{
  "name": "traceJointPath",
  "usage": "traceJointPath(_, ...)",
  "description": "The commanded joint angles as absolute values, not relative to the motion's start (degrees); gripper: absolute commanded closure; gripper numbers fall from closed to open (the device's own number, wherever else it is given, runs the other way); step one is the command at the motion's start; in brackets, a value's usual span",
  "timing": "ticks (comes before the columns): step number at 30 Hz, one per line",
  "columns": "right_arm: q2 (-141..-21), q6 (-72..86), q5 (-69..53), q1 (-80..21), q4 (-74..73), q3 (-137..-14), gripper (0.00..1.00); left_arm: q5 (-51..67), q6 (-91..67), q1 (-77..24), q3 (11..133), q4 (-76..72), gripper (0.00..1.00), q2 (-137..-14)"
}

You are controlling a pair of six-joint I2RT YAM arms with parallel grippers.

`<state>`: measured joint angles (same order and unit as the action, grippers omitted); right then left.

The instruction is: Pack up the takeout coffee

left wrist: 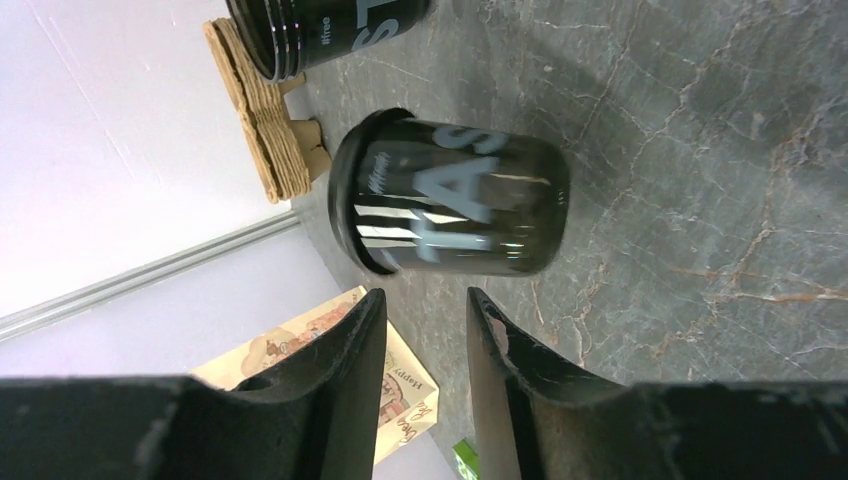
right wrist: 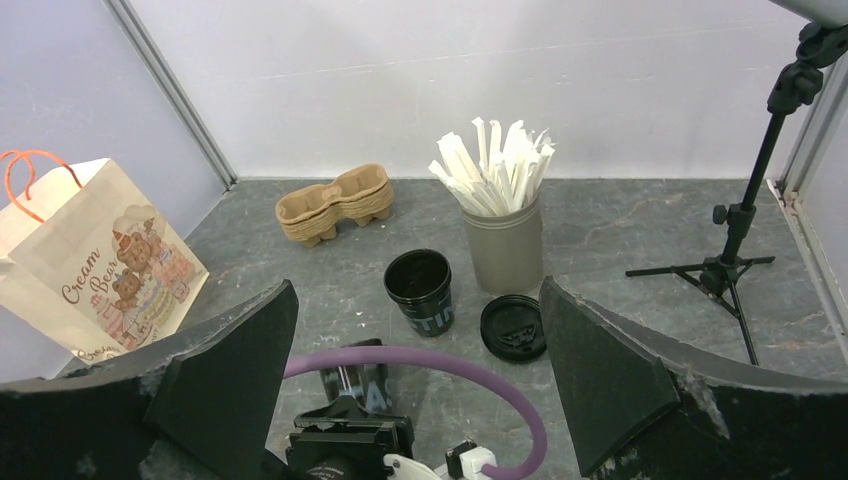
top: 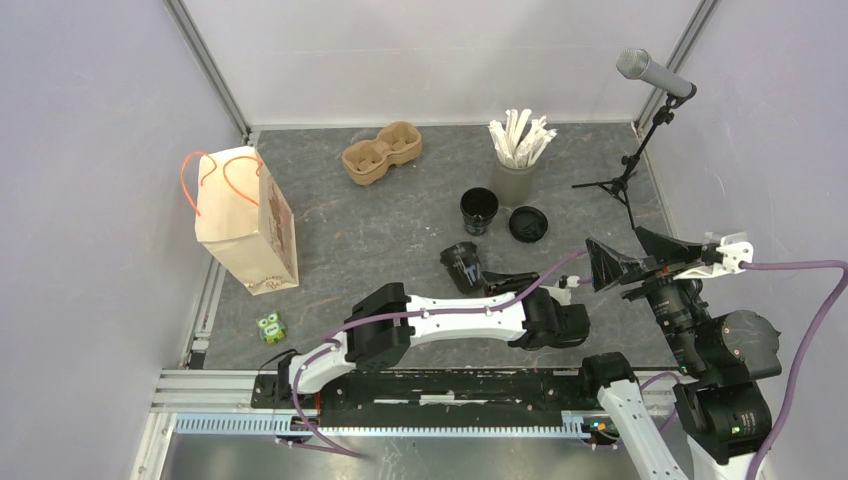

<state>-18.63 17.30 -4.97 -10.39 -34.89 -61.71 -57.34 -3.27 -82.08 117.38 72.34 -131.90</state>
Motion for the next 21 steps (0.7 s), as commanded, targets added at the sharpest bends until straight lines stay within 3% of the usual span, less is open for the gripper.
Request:
traceJointPath(1,-18.0,17.6,-3.9,-10.7,-34.5,-63.0,0.02,-55.3,-0.7,-82.4,118.1,69.8,0.57,-131.3)
traceJointPath(10,-18.4,17.5,-5.0,-11.1,-34.4,-61.4,0.02,-46.3,-7.5,-79.9,114.1,62.2,0.47,-122.2)
traceJointPath(16,-18.6,17.2,-7.7,-11.1,-33.9,-59.6,0.02,-33.5,-17.5,-69.7,97.4,48.3,0.37,-102.5)
traceJointPath(21,-20.5,16.7,-14.1,-11.1,-31.8,-50.6,0.02,-9.7,-24.4,-53.8,77.2,30.4,0.29,-83.6)
